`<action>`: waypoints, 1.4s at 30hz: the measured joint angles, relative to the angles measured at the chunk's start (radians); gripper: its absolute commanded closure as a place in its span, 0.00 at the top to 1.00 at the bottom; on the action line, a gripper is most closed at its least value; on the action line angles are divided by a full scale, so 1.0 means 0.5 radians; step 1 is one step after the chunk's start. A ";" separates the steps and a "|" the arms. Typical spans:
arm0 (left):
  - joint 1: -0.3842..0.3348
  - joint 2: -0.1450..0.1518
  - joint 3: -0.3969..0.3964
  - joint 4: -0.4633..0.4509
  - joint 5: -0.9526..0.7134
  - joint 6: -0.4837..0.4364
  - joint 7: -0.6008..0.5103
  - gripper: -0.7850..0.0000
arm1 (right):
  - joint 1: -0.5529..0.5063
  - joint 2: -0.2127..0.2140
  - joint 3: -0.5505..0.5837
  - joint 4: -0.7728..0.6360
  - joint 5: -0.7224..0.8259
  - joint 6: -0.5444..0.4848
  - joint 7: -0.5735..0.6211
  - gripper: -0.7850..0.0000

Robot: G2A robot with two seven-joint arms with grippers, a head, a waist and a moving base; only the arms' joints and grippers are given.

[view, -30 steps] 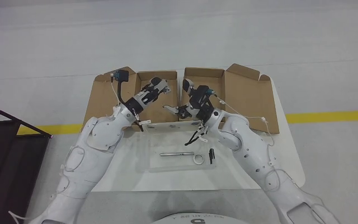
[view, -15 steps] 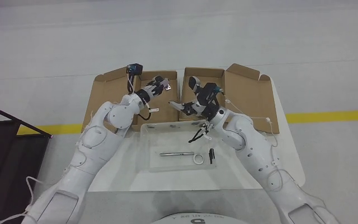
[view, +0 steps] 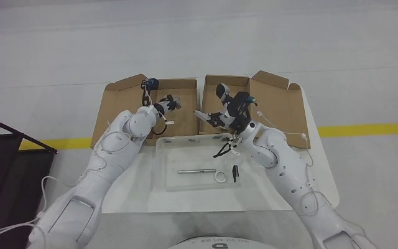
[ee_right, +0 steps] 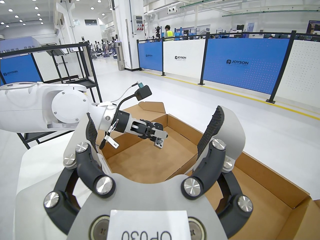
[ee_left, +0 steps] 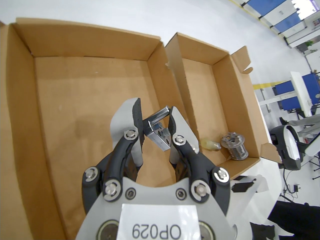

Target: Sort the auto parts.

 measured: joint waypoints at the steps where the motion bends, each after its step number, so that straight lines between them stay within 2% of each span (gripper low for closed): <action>1: -0.011 -0.004 0.003 0.026 0.000 0.012 -0.014 0.00 | 0.001 0.000 -0.001 0.001 0.000 0.001 0.001 1.00; 2: -0.024 -0.009 0.012 0.059 0.011 0.030 -0.042 0.00 | 0.002 -0.001 -0.002 0.002 -0.001 0.003 0.002 1.00; 3: -0.034 -0.013 0.020 0.079 0.025 0.036 -0.061 0.05 | 0.003 -0.002 -0.004 0.003 -0.002 0.005 0.002 1.00; 5: -0.056 -0.020 0.051 0.122 0.090 0.032 -0.102 0.31 | 0.005 -0.003 -0.009 0.004 -0.006 0.011 0.000 1.00; 9: -0.082 -0.036 0.101 0.184 0.215 0.031 -0.107 0.43 | 0.008 -0.006 -0.017 0.009 -0.011 0.018 -0.006 1.00; 11: -0.085 -0.045 0.104 0.202 0.210 0.027 -0.098 0.59 | 0.007 -0.007 -0.019 0.011 -0.013 0.020 -0.010 1.00; 12: -0.086 -0.048 0.103 0.208 0.207 0.023 -0.095 0.75 | 0.006 -0.007 -0.020 0.011 -0.017 0.021 -0.012 1.00; 14: -0.088 -0.054 0.097 0.217 0.203 0.011 -0.084 0.94 | 0.001 -0.008 -0.020 0.011 -0.023 0.025 -0.016 1.00; 15: -0.088 -0.055 0.092 0.218 0.198 0.006 -0.079 1.00 | -0.002 -0.007 -0.020 0.010 -0.024 0.025 -0.017 1.00; 21: -0.057 -0.041 -0.023 0.168 0.073 -0.085 -0.074 1.00 | -0.027 -0.003 -0.002 -0.004 -0.037 0.013 -0.029 1.00; 25: 0.014 -0.001 -0.152 0.053 -0.022 -0.205 -0.148 1.00 | -0.050 0.002 0.016 -0.026 -0.046 -0.002 -0.035 1.00; 32: 0.261 0.121 -0.439 -0.372 -0.046 -0.476 -0.496 1.00 | -0.089 0.013 0.064 -0.063 -0.024 -0.044 -0.049 1.00; 37: 0.459 0.175 -0.675 -0.613 -0.405 -0.564 -0.704 1.00 | -0.107 0.019 0.091 -0.077 -0.011 -0.063 -0.050 1.00; 39: 0.464 0.175 -0.681 -0.619 -0.515 -0.565 -0.708 1.00 | -0.111 0.020 0.096 -0.079 -0.008 -0.067 -0.050 1.00; 42: 0.460 0.175 -0.674 -0.614 -0.417 -0.563 -0.699 1.00 | -0.112 0.020 0.094 -0.077 -0.005 -0.072 -0.050 1.00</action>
